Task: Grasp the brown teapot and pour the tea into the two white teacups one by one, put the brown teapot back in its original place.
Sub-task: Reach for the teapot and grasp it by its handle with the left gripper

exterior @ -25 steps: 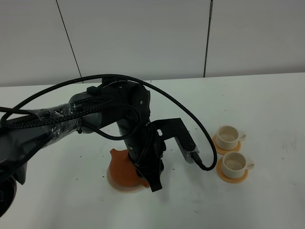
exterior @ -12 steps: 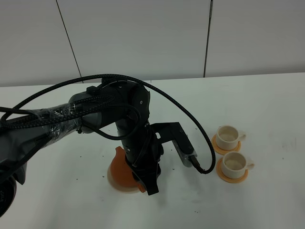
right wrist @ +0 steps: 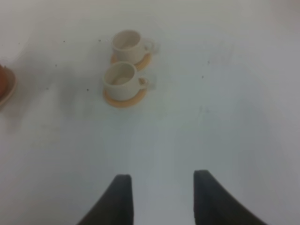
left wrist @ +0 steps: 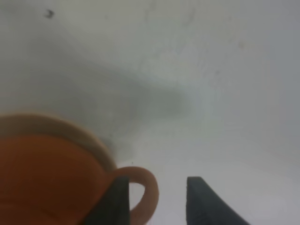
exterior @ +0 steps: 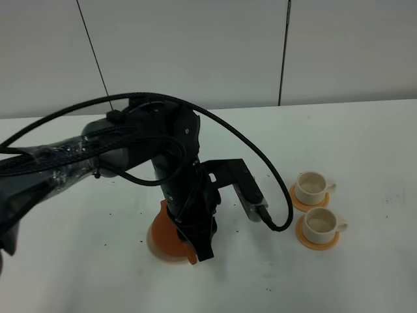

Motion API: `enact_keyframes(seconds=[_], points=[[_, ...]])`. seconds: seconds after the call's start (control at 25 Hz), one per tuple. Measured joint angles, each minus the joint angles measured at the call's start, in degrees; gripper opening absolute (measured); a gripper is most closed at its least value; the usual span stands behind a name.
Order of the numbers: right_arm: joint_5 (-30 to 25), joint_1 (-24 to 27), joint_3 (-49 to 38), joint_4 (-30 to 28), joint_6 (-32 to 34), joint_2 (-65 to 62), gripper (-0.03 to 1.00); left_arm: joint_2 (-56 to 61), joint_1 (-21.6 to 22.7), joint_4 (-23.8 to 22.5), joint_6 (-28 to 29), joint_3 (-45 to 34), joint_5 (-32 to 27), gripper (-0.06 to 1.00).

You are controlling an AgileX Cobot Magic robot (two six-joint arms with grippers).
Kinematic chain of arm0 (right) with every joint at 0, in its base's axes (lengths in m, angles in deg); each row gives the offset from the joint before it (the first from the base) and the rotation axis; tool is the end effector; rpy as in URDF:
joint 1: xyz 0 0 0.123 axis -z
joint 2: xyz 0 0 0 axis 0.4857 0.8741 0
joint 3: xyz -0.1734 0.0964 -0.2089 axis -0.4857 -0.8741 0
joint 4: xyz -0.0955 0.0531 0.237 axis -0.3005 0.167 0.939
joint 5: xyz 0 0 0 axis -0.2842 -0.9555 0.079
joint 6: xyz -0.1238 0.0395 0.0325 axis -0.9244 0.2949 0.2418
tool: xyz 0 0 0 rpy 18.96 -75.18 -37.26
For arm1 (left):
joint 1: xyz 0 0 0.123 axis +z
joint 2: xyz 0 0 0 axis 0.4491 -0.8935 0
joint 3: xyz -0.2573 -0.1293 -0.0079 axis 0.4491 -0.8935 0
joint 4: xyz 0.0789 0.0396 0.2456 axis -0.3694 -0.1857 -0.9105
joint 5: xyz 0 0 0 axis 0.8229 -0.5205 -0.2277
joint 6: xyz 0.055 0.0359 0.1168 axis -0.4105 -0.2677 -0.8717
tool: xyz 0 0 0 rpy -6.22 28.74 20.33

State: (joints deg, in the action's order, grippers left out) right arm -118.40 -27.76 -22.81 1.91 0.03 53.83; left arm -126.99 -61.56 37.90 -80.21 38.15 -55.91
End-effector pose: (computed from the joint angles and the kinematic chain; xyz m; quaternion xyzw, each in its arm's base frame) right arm 0.0356 0.0303 0.2602 -0.0677 0.8496 0.0835 0.5164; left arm 0.3445 -0.2513 0.1413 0.6027 0.7960 -0.0326 0.0465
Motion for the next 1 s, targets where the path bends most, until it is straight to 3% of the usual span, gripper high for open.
enact_keyframes(seconds=[0.2, 0.52, 0.76, 1.0], points=[[0.0, 0.0, 0.0, 0.0, 0.0, 0.0, 0.30, 1.9, 0.0, 2.6, 0.0, 0.0, 0.0, 0.36], [0.0, 0.0, 0.0, 0.0, 0.0, 0.0, 0.30, 1.9, 0.0, 13.5, 1.2, 0.0, 0.4, 0.36], [0.0, 0.0, 0.0, 0.0, 0.0, 0.0, 0.30, 0.5, 0.0, 14.6, 6.1, 0.0, 1.6, 0.36], [0.0, 0.0, 0.0, 0.0, 0.0, 0.0, 0.30, -1.9, -0.5, 14.7, 7.1, 0.0, 1.9, 0.36]])
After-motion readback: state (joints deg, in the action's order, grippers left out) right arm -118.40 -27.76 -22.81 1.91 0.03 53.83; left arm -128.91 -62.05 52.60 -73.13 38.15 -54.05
